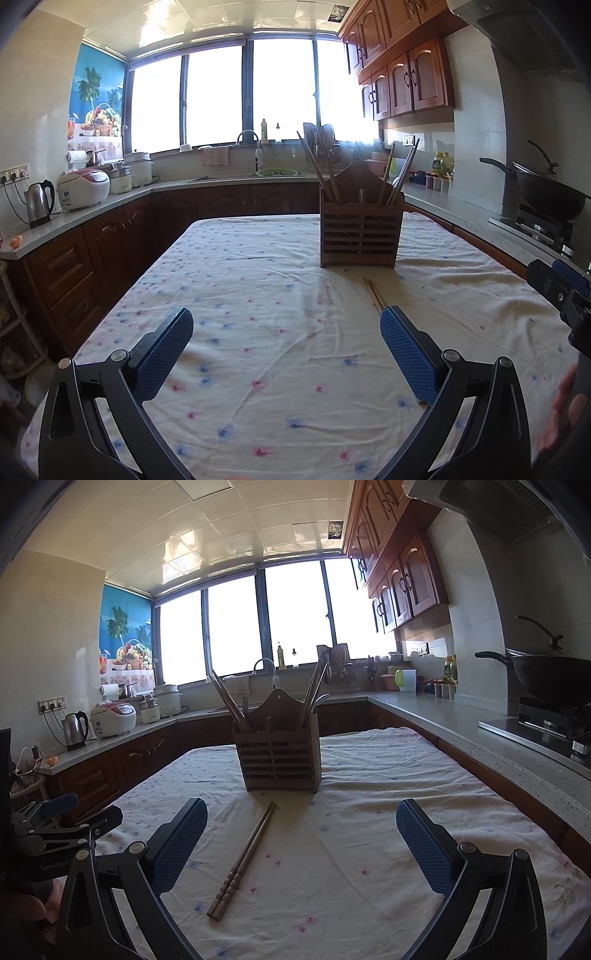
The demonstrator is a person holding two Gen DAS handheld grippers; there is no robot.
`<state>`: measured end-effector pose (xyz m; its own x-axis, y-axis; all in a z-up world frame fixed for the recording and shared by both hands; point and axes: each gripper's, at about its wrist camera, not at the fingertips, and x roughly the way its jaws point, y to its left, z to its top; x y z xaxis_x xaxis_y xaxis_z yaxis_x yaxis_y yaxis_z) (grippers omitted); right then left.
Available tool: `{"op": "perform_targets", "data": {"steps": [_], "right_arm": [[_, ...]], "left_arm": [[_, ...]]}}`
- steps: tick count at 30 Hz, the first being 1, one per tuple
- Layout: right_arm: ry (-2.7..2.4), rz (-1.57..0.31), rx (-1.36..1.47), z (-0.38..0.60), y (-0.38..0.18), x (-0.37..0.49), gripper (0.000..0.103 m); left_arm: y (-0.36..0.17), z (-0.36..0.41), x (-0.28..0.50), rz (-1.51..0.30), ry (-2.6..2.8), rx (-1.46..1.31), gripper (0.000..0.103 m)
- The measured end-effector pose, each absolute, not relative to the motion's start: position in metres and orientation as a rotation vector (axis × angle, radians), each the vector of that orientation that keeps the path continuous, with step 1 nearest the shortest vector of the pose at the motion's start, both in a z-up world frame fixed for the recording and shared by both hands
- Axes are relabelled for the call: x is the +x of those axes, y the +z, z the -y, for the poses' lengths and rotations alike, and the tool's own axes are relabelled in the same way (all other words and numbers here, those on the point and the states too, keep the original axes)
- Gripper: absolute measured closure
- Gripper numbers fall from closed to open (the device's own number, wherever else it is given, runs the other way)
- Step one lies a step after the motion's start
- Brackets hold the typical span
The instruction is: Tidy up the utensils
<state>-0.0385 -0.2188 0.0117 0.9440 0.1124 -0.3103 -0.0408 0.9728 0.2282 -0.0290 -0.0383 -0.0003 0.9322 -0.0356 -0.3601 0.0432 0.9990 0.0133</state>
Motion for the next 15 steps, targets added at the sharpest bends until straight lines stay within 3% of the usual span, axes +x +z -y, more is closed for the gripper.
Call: {"op": "perform_targets", "data": {"steps": [15], "right_arm": [[0.084, -0.333, 0.225, 0.2162, 0.0126, -0.0353, 0.0]], "left_arm": [[-0.0021, 0.0379, -0.0247, -0.387, -0.054, 0.017, 0.0]]}}
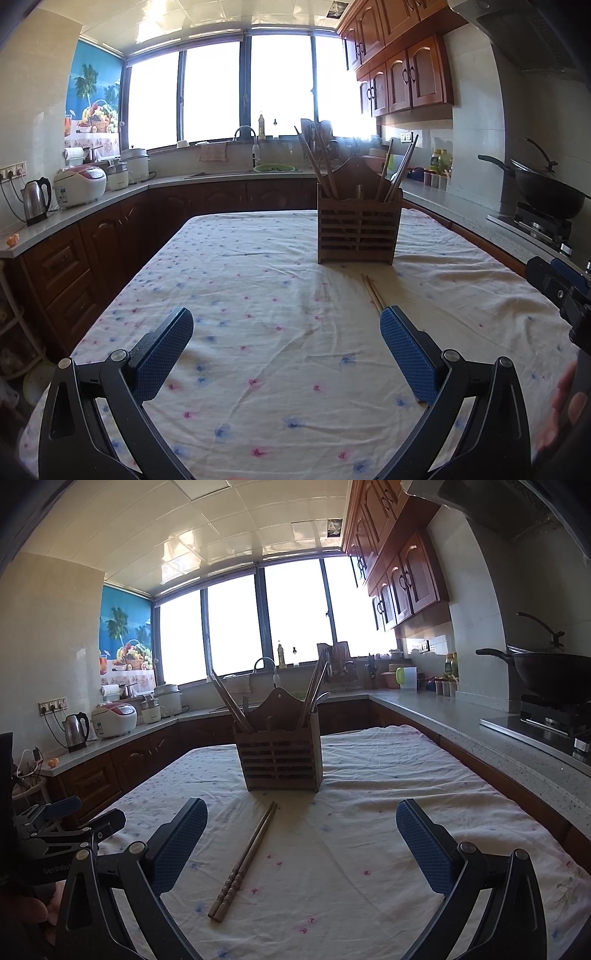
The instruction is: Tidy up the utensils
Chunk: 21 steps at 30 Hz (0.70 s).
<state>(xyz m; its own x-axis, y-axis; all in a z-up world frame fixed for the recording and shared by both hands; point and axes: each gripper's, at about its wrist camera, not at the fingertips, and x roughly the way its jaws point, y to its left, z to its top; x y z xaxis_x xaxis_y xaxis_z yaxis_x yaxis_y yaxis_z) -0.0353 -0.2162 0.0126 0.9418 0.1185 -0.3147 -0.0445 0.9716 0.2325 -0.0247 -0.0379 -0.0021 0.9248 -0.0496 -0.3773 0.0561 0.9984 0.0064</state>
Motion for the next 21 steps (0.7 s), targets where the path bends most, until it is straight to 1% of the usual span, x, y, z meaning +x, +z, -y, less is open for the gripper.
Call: {"op": "perform_targets", "data": {"steps": [21], "right_arm": [[0.085, -0.358, 0.235, 0.2158, 0.0148, -0.0284, 0.0]], "left_arm": [[0.0015, 0.0373, -0.0177, -0.418, -0.086, 0.007, 0.0]]}}
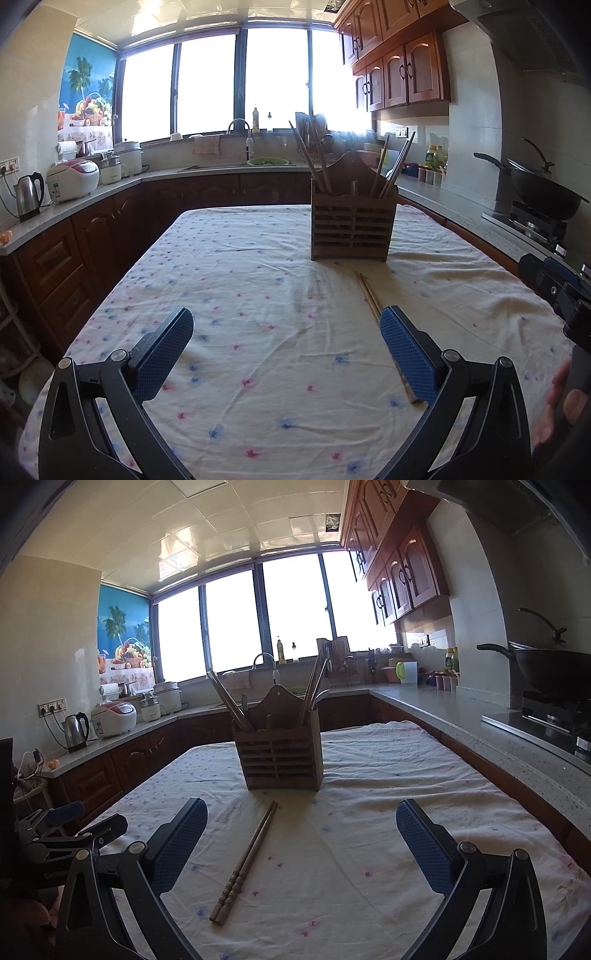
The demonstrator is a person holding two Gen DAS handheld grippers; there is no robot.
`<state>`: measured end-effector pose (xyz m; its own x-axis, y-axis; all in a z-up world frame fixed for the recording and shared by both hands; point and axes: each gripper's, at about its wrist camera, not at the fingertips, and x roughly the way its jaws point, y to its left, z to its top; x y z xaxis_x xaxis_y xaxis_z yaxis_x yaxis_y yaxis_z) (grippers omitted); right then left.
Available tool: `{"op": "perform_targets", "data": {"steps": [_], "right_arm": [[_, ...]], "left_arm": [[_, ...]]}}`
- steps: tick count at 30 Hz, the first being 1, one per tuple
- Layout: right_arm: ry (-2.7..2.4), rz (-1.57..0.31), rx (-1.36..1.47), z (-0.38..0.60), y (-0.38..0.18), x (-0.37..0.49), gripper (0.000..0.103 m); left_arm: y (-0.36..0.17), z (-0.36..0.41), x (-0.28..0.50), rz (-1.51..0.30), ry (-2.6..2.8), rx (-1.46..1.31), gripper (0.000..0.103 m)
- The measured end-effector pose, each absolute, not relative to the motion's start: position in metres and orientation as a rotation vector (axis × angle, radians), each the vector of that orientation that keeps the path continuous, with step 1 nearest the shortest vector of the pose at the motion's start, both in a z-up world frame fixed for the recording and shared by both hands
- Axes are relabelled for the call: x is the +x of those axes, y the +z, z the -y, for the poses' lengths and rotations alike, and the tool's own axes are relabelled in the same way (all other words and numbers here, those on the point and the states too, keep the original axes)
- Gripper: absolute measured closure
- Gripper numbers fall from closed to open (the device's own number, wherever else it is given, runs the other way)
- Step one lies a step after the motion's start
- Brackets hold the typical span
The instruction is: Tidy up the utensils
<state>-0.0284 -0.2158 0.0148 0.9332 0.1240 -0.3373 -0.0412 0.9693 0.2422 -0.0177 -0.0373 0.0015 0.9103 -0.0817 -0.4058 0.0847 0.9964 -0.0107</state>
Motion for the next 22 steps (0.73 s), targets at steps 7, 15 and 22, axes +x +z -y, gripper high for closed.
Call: {"op": "perform_targets", "data": {"steps": [7, 15, 22], "right_arm": [[0.087, -0.399, 0.23, 0.214, 0.015, -0.02, 0.0], [0.079, -0.427, 0.238, 0.214, 0.013, -0.016, 0.0], [0.076, -0.439, 0.256, 0.219, 0.013, -0.012, 0.0]], "left_arm": [[0.002, 0.04, -0.013, -0.442, -0.112, 0.004, 0.0], [-0.004, 0.041, -0.005, -0.477, -0.12, -0.013, 0.0], [-0.004, 0.043, -0.006, -0.477, -0.129, -0.009, 0.0]]}}
